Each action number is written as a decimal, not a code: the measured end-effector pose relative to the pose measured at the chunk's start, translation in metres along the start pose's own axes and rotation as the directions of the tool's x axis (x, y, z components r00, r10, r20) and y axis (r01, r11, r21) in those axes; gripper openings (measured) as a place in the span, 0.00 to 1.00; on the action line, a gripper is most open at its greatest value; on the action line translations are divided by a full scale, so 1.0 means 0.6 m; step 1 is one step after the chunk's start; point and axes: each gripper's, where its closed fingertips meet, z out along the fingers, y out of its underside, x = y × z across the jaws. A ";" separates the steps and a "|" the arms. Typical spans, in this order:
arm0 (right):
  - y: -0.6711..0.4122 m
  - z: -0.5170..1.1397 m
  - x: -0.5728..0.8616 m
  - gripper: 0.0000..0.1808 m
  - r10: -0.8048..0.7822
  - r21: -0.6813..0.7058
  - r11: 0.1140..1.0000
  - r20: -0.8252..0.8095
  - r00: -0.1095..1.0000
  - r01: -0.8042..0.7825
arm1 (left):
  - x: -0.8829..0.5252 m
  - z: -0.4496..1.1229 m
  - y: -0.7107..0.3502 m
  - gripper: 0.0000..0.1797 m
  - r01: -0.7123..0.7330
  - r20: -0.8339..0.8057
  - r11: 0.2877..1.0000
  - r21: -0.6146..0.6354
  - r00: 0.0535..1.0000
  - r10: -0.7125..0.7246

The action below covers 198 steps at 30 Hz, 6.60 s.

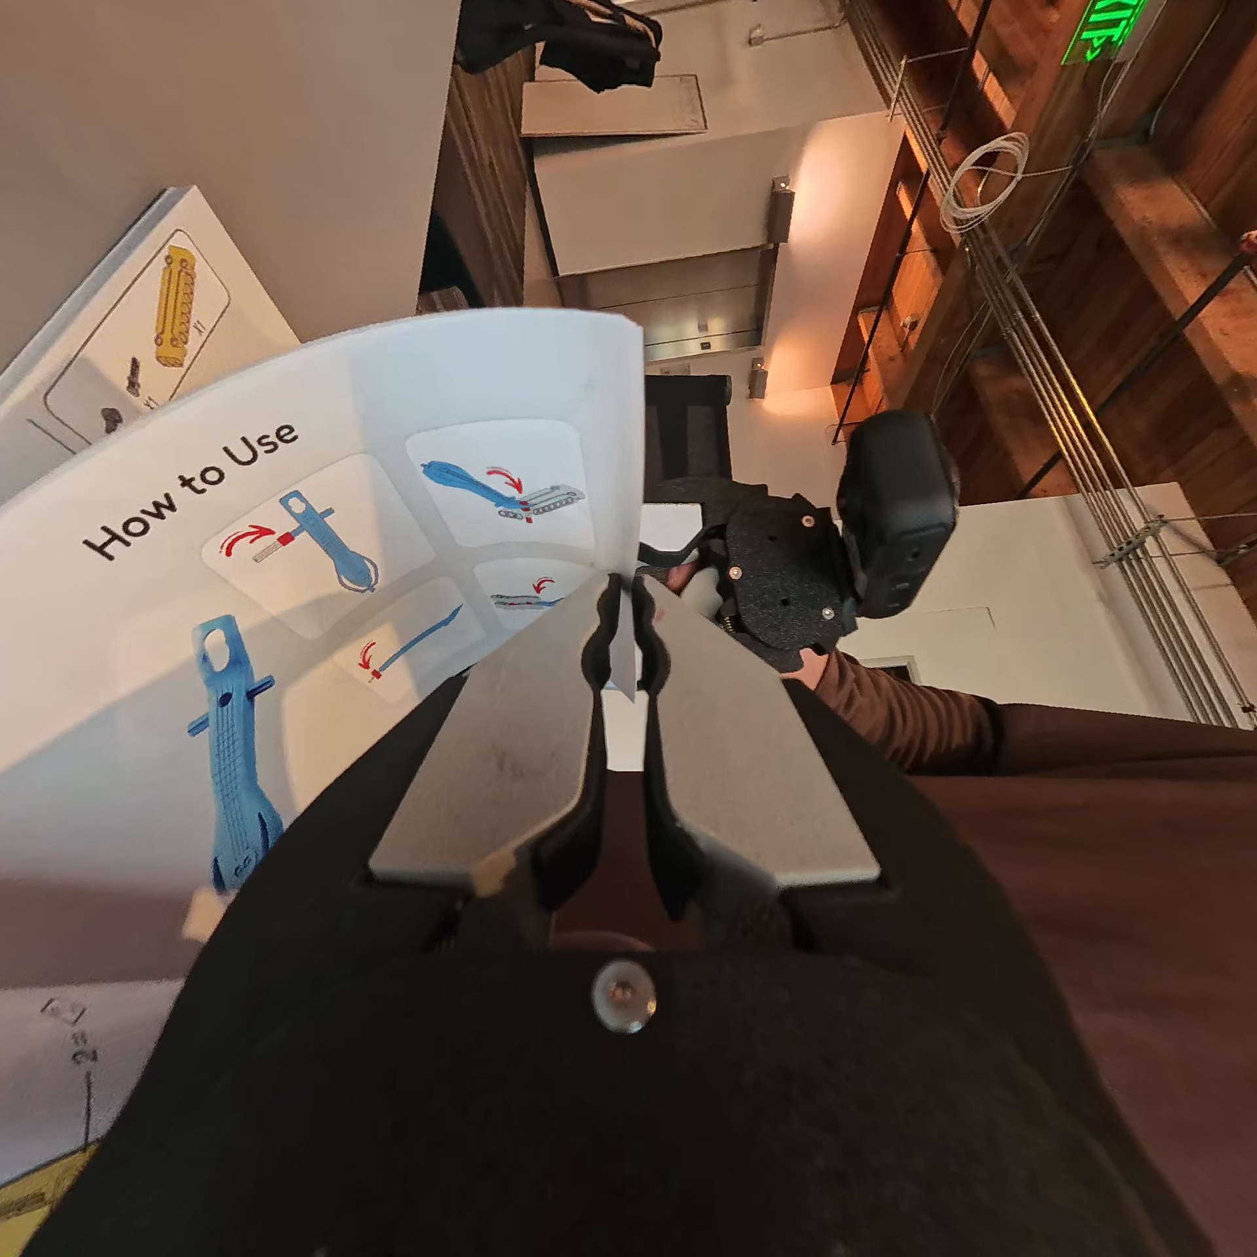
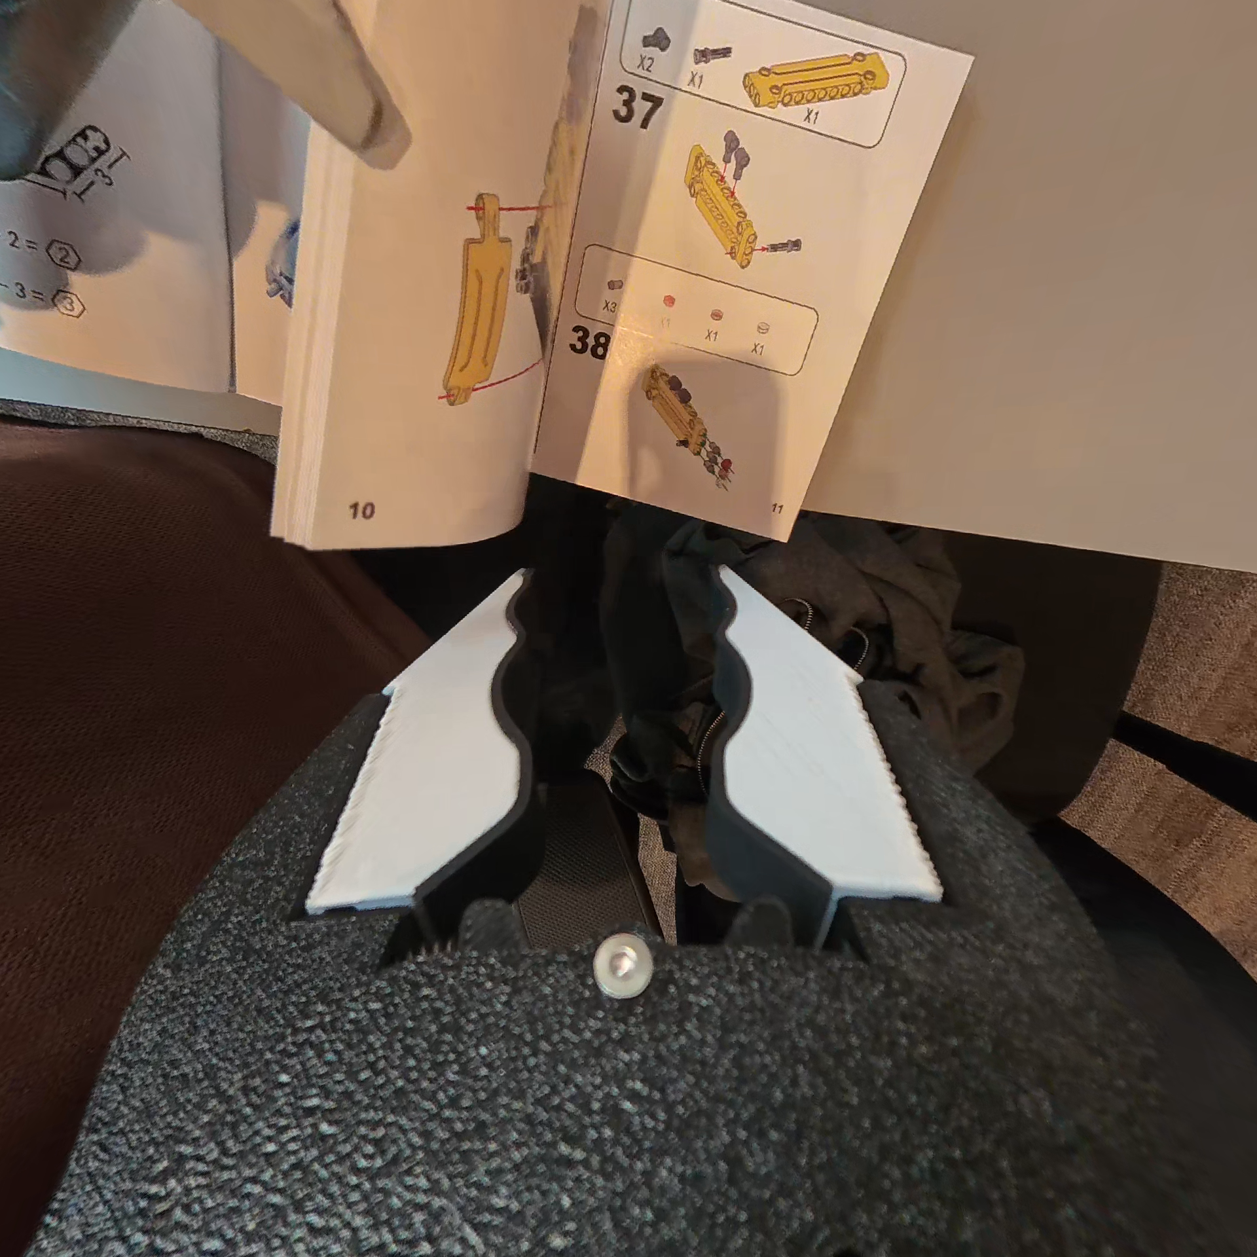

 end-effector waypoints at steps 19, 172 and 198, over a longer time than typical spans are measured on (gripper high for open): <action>0.008 0.007 0.012 0.27 -0.013 -0.027 1.000 -0.026 1.000 0.012 | -0.026 -0.014 0.008 0.00 -0.081 0.146 0.995 -0.061 0.985 0.089; -0.128 -0.102 -0.121 0.14 -0.158 0.409 0.912 0.261 0.952 0.039 | -0.035 -0.093 0.006 0.02 -0.005 0.117 0.998 0.062 0.993 -0.003; -0.113 -0.085 -0.056 0.17 -0.023 0.323 0.945 0.239 0.971 -0.057 | -0.027 -0.074 -0.015 0.04 0.064 0.021 0.991 0.119 0.998 -0.067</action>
